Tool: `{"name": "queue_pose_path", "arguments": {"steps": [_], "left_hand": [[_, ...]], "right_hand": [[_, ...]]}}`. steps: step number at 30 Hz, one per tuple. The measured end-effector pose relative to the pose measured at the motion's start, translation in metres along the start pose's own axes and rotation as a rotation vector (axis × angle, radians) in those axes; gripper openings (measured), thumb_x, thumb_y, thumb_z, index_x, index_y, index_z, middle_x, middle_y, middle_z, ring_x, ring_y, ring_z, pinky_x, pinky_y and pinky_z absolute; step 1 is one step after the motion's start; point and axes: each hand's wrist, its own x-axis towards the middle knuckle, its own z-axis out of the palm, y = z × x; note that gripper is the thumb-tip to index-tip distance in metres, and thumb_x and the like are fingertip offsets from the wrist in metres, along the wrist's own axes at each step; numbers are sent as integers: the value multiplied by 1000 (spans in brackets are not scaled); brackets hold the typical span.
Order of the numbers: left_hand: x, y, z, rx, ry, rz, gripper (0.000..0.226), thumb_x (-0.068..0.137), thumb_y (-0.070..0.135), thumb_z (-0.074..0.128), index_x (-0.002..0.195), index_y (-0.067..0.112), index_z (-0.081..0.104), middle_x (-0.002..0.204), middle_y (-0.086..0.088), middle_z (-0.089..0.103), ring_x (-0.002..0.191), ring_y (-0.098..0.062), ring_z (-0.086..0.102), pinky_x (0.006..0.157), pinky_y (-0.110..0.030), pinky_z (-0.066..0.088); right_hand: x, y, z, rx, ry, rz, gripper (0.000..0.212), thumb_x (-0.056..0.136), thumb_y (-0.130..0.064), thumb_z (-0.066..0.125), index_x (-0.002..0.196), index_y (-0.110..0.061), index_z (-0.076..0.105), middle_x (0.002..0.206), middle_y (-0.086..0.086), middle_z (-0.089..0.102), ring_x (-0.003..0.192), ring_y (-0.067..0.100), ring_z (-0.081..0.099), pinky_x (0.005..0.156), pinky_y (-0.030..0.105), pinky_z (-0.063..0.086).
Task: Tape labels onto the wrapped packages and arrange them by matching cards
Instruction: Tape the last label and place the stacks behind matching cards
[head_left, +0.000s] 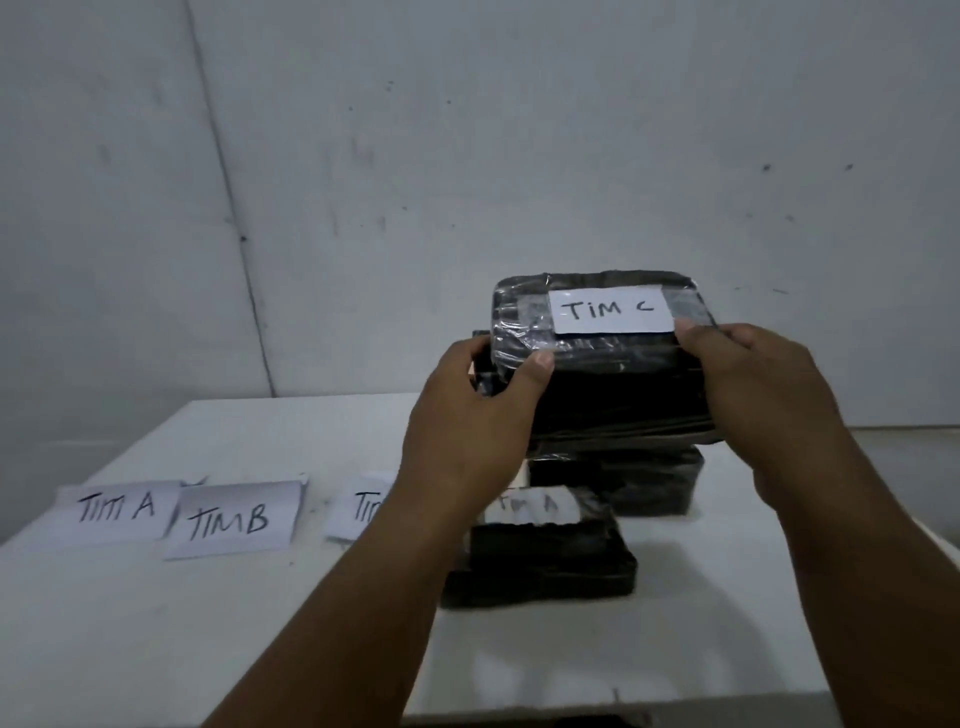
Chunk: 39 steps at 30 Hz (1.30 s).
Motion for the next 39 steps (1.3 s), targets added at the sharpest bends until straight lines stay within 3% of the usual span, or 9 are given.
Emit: {"name": "queue_pose_path", "arguments": {"steps": [5,10,13,15,18,21,27,33,39], "left_hand": [[36,-24,-68,27,78,-76,44,88,59,67,126,38,60,113,10,68,102,-9,66,88,-36,56],[73,-59,-122,30,140,-155,43,87,56,70,122,31,68,117,4,71,104,-17,68,90,-40,56],[95,-82,-145,33,134,-198,43,89,55,69,123,29,68,121,3,69,104,-18,68,79,-35,56],[106,-97,-152,48,116,-209,44,90,57,67,124,30,67,125,2,67,106,-19,66,73,-32,54],[122,-120,-157,66,94,-211,43,93,57,62,128,32,64,131,2,64,110,-19,64,66,-27,50],[136,-140,-155,81,78,-214,46,95,55,60,135,33,59,133,2,64,113,-19,63,68,-25,48],[162,-174,-145,88,70,-271,43,95,56,59,134,38,58,127,5,63,115,-21,62,99,-45,54],[196,-201,-124,144,53,-353,37,98,51,59,126,28,62,118,4,58,105,-19,59,79,-33,52],[214,-223,-110,177,8,-416,42,90,55,67,119,26,61,106,8,58,101,-19,61,73,-32,52]], "right_hand": [[7,-26,72,26,-124,-28,32,96,-47,56,76,-24,64,83,-13,63,78,8,59,62,29,41],[12,-42,140,40,-294,18,32,95,-43,63,74,-19,62,81,-7,63,77,14,60,72,33,48],[20,-46,175,21,-370,54,31,91,-44,68,89,-14,71,93,3,72,88,23,68,82,37,54],[27,-44,192,8,-400,86,33,91,-43,69,97,-11,73,98,9,74,88,24,69,77,36,53],[38,-37,217,-58,-460,105,29,94,-38,67,90,-10,71,91,7,73,77,20,65,69,31,48],[51,-26,241,-90,-505,137,28,93,-32,65,97,-5,72,83,11,72,73,22,65,68,32,48],[82,-8,280,-80,-553,294,17,95,-18,58,101,-5,66,88,11,64,78,26,60,70,36,46],[105,15,311,-26,-524,455,10,97,-15,52,93,-10,60,88,10,63,82,27,60,76,36,53],[116,46,332,-55,-513,549,15,98,-21,49,85,-16,54,80,6,54,72,21,49,63,27,36]]}}
